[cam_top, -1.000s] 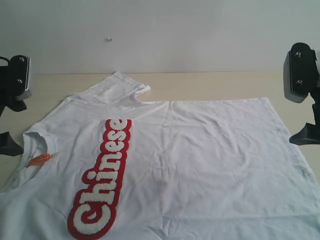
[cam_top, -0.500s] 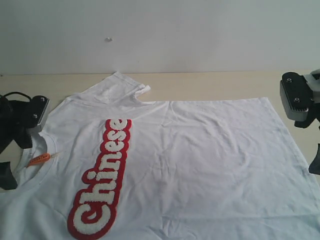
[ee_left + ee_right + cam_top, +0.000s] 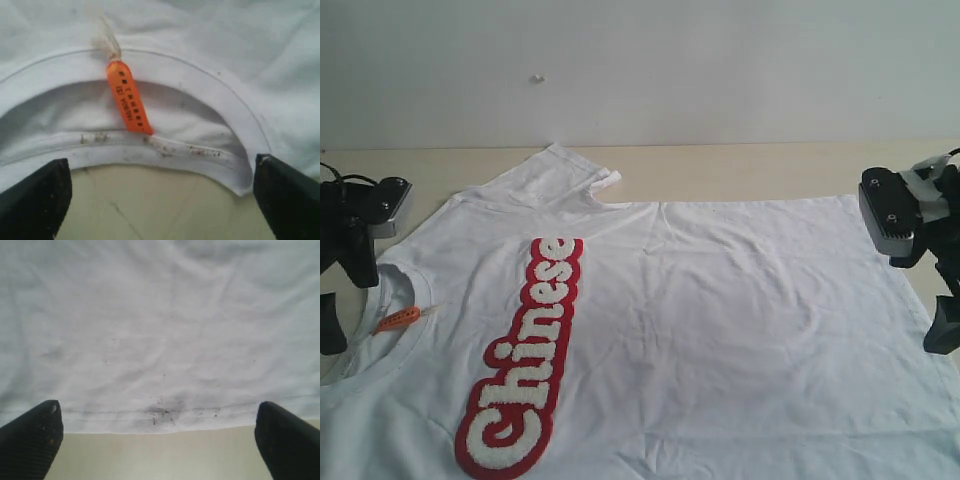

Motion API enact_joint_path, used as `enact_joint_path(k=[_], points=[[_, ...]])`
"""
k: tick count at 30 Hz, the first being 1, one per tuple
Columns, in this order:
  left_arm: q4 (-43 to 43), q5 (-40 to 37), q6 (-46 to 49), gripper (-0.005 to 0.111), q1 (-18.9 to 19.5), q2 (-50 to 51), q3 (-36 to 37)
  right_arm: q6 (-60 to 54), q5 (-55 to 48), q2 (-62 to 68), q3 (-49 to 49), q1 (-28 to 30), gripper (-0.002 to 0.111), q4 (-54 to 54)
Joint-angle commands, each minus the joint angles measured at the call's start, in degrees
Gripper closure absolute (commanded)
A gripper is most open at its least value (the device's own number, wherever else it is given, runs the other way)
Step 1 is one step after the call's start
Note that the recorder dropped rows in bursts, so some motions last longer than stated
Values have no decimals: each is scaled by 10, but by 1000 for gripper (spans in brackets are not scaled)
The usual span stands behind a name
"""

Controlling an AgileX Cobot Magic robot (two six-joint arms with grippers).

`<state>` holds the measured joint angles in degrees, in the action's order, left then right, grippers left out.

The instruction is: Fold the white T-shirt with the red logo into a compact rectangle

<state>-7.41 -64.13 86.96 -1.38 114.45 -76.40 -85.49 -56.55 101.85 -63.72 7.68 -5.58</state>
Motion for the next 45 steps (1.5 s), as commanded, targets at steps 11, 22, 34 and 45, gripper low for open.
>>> enact_joint_path(k=[11, 22, 34, 45], points=[[-68, 17, 56, 13, 42, 25, -4, -45, 38, 30, -13, 14, 7, -37], [-32, 44, 56, 12, 42, 32, -4, -38, 83, 30, -12, 14, 7, -47], [-66, 48, 71, 12, 41, 59, -2, -44, 114, 51, -12, 14, 7, -49], [-52, 62, 71, 12, 35, 74, -2, -44, 118, 51, -12, 14, 7, -61]])
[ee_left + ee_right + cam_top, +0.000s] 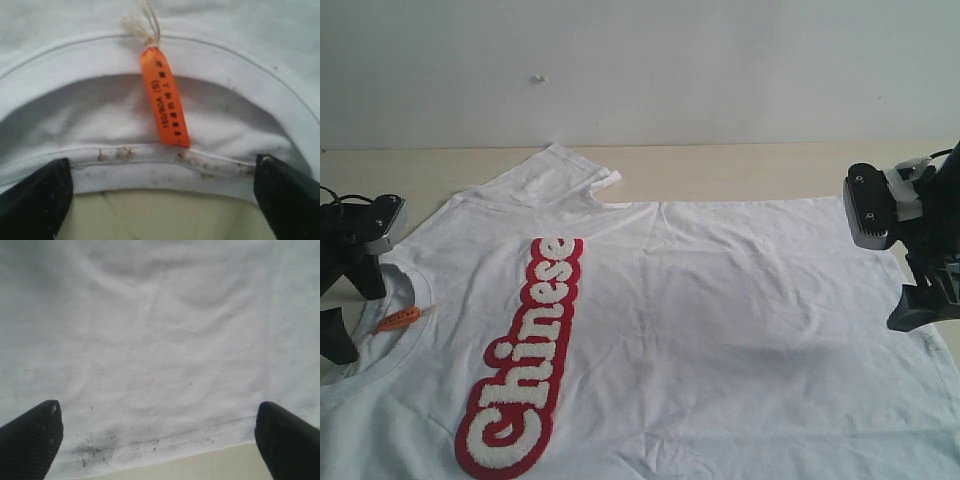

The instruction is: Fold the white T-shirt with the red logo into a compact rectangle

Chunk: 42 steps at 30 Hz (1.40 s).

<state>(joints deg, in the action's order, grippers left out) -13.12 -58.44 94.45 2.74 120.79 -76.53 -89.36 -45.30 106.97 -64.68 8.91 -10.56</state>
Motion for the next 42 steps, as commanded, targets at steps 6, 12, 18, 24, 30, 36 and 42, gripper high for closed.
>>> enact_joint_path(k=[6, 12, 18, 24, 30, 36, 42], points=[[-11, 8, -4, 12, -9, 18, 0, -6, 6, 0, -3, 2, 7, -14], [-16, 10, -3, 12, -7, 20, 0, -6, 6, 0, -3, 2, 7, -15], [8, 47, -65, 12, -4, 20, 0, -6, 8, 0, -3, 2, 7, -16], [81, 71, -107, 12, -7, 21, 0, -6, 9, 0, -3, 2, 7, -16], [95, 70, -46, 12, -10, 21, 0, -16, 14, 0, -3, 2, 7, -23], [95, 72, -17, 12, -10, 21, 0, -23, 2, 0, -3, 2, 7, -25], [66, 82, -17, 12, -10, 21, 0, 13, -49, -8, -3, 2, 7, 11]])
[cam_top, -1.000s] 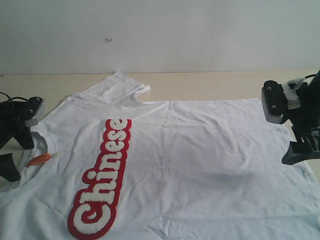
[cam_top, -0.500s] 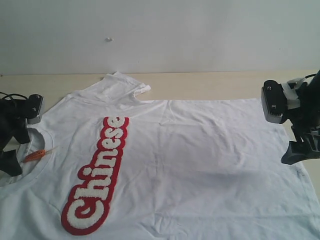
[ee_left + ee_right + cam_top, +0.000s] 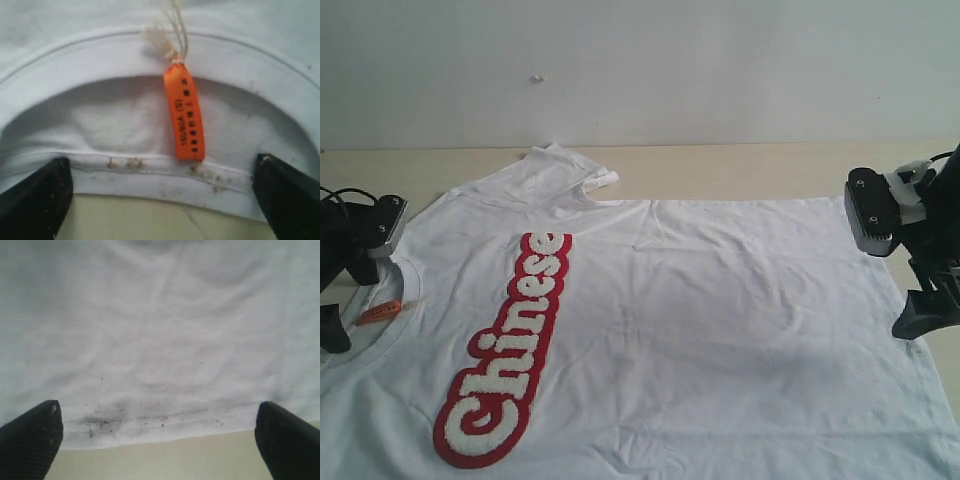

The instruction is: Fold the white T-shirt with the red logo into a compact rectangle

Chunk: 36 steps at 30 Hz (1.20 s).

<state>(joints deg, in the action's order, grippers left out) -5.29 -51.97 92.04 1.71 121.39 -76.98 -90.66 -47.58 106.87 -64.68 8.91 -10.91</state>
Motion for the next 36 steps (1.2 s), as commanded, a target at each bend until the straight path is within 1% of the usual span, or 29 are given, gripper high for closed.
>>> enact_joint_path(k=[1, 2, 4, 5, 7, 8, 11, 16, 24, 27, 29, 32, 34, 36], points=[[-20, 18, 7, 12, -2, 15, 4, 35, -39, -7, -3, 2, 7, 19], [-21, 18, 7, 12, -5, 15, 4, 37, -46, -7, -3, 2, 7, 19], [-21, 18, 7, 12, -16, 15, 4, 40, -43, -7, 13, 2, 7, 53], [-21, 18, 7, 12, -23, 15, 4, 64, -9, -7, 33, 2, 7, 76], [-21, 18, 7, 12, -27, 15, 4, 80, 53, -7, 49, 2, 7, 80], [-21, 18, 7, 12, -27, 15, 4, 80, 60, -7, 51, 2, 7, 80], [-21, 18, 7, 12, -26, 15, 4, 80, 59, 0, 51, 2, 7, 80], [-21, 18, 7, 12, -23, 15, 4, 89, 59, 50, 50, 2, 7, 83], [-17, 18, 7, 12, -23, 15, 4, 89, 94, 55, 47, 2, 7, 85], [-17, 17, 7, 12, -23, 15, 4, 105, 106, 58, 47, 2, 7, 85], [-17, 16, 7, 12, -23, 15, 4, 97, 96, 57, 46, 2, 7, 81], [-17, 15, 7, 12, -23, 15, 4, 65, 4, 58, 15, 2, 7, 53], [-17, 15, 7, 12, -23, 15, 4, 63, -27, 58, -19, 2, 7, 17], [-17, 15, 7, 12, -23, 15, 4, 63, -47, 58, -40, 2, 7, 7]])
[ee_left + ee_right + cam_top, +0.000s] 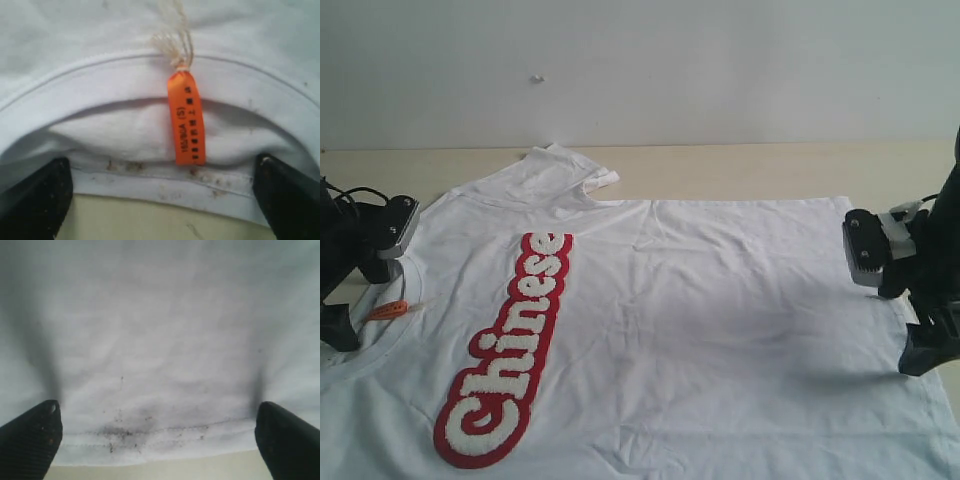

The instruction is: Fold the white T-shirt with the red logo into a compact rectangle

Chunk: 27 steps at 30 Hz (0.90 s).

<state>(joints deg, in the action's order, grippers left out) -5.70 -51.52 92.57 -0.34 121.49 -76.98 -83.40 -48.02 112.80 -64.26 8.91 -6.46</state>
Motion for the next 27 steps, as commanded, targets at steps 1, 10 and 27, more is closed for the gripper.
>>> enact_joint_path(k=[1, 10, 27], points=[[-13, 10, 2, 12, -2, 14, 4, -7, -46, -1, -52, 2, 7, -31], [-11, 9, 2, 12, -2, 15, 4, 42, -42, 29, -53, 2, 7, 43], [-9, 9, 2, 12, 5, 15, 4, 79, -28, 41, -53, 2, 7, 49]])
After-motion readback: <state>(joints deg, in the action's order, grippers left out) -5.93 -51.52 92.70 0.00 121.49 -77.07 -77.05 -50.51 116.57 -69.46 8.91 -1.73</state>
